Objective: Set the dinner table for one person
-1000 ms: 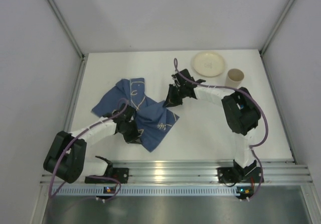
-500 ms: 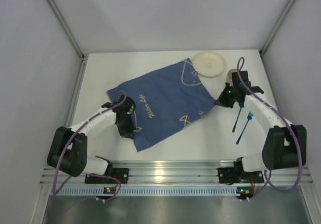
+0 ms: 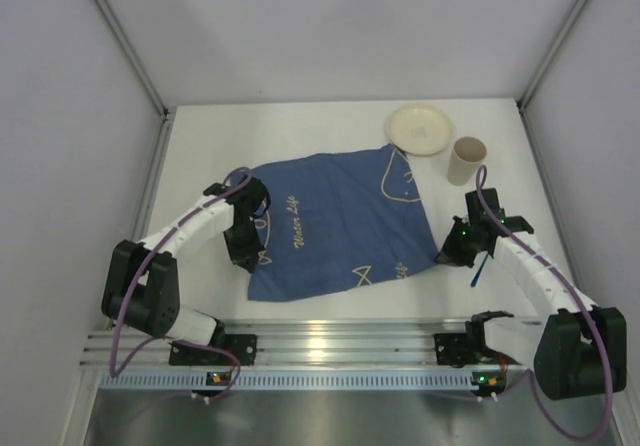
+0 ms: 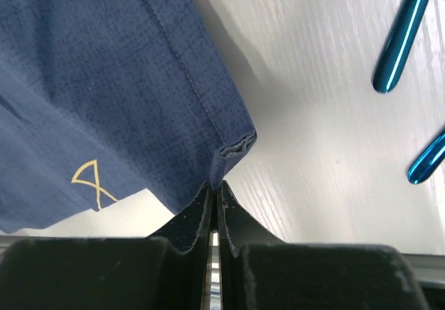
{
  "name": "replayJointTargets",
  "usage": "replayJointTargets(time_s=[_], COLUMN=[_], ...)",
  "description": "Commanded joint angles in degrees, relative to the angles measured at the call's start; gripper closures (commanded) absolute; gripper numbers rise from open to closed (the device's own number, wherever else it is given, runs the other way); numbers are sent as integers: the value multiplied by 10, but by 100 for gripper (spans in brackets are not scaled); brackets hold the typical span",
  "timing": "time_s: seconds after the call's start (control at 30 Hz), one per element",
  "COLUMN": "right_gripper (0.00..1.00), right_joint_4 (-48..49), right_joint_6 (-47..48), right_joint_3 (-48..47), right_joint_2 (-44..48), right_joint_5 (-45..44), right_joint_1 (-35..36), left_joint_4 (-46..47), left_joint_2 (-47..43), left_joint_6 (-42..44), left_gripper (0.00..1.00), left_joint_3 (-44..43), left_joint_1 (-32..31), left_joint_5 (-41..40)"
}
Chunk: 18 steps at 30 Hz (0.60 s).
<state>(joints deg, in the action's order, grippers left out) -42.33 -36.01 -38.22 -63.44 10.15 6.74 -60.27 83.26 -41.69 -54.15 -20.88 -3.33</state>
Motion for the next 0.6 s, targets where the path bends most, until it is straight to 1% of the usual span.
replayJointTargets(time_s=[0.0,0.07,0.13,0.17,0.23,0.33,0.37,0.4,0.43,0.47,0.5,0.53,0.57], right_gripper=[100,100,100,100,100,100,98,89,59,46,33,11,6], right_joint_4=[-69,-93,-117,-122,-134,-113,-110,-106,-101,-101,-102,-106,-110], right_joint_6=[12,11,12,22,37,44,45,46,48,48,49,46,45], right_joint_3=[17,26,37,40,41,61,65,69,68,66,56,51,43], right_joint_2=[57,75,94,96,86,72,68,65,62,62,64,70,74], right_joint_5=[8,11,17,24,22,49,55,63,65,64,65,65,65], right_joint_1=[4,5,5,6,6,8,9,8,8,9,8,8,9], left_joint_4=[-80,-93,-98,-98,-96,-89,-87,-87,-89,-89,-90,-88,-84], left_joint_2=[0,-4,-10,-16,-21,-21,-16,-14,-10,-7,-7,-11,-21], left_joint_6=[16,20,34,40,59,70,69,65,64,62,61,61,60], left_gripper=[100,100,100,100,100,100,100,100,98,95,87,61,48], left_joint_3=[-38,-43,-42,-39,-38,-32,-33,-32,-34,-35,-37,-37,-39], left_joint_1=[13,35,58,81,102,124,124,124,124,124,124,124,124], left_joint_5=[-73,-90,-89,-88,-87,-74,-62,-60,-56,-51,-39,-34,-31])
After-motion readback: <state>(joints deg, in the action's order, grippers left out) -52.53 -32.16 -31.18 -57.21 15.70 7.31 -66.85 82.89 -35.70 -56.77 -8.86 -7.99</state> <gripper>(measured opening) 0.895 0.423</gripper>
